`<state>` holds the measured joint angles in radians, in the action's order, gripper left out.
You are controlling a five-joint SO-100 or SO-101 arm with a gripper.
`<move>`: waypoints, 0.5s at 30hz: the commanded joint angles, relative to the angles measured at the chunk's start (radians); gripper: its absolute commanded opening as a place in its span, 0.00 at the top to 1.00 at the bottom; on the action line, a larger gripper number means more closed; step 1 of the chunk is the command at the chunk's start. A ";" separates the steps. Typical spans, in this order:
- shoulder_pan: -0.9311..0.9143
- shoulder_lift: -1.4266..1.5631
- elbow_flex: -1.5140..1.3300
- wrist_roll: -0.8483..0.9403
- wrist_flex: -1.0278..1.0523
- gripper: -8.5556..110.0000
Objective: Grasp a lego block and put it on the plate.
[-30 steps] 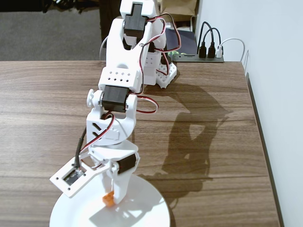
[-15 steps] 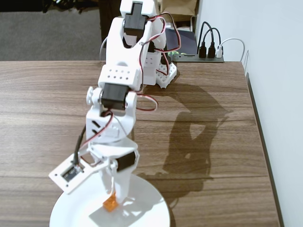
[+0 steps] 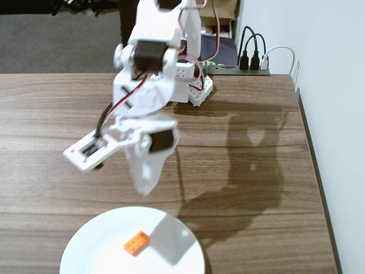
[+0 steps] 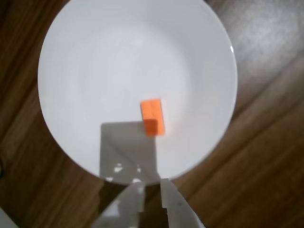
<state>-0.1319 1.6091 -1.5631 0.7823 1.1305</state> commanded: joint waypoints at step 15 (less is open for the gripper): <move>0.152 0.779 -0.761 -0.298 -0.057 0.92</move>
<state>0.0245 2.3132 -2.2979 0.5077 1.0861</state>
